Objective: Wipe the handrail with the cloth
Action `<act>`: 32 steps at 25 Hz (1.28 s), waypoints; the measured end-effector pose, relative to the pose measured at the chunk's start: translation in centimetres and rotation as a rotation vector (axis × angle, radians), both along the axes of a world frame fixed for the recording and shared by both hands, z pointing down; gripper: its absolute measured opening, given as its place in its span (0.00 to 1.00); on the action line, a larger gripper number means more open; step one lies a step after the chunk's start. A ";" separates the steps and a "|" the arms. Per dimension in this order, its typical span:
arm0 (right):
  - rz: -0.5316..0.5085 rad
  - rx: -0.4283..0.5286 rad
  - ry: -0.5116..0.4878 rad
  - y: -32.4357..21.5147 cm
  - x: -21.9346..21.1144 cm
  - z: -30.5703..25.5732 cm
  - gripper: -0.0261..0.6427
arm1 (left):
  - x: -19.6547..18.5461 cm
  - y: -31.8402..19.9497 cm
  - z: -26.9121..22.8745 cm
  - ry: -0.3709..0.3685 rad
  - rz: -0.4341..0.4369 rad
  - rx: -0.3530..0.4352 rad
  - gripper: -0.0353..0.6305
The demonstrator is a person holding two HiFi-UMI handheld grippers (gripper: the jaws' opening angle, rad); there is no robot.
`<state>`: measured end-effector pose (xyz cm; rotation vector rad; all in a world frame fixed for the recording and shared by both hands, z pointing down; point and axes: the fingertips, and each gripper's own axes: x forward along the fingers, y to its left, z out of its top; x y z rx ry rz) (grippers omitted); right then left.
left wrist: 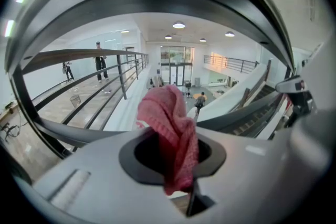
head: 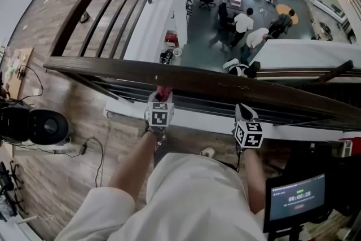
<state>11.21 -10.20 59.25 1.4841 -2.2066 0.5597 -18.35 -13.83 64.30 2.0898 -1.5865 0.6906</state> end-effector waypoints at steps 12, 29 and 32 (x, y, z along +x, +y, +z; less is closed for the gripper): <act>-0.019 0.005 0.007 -0.1 0.7 0.3 0.04 | 6.8 0.0 1.0 0.025 0.081 -0.001 0.18; -0.036 0.014 0.070 -1.9 -0.5 -1.8 0.04 | 11.3 0.9 0.2 -0.021 0.329 0.037 0.18; -0.035 0.008 0.074 -2.0 -1.4 -1.4 0.04 | 9.9 0.9 0.3 -0.004 0.309 0.031 0.18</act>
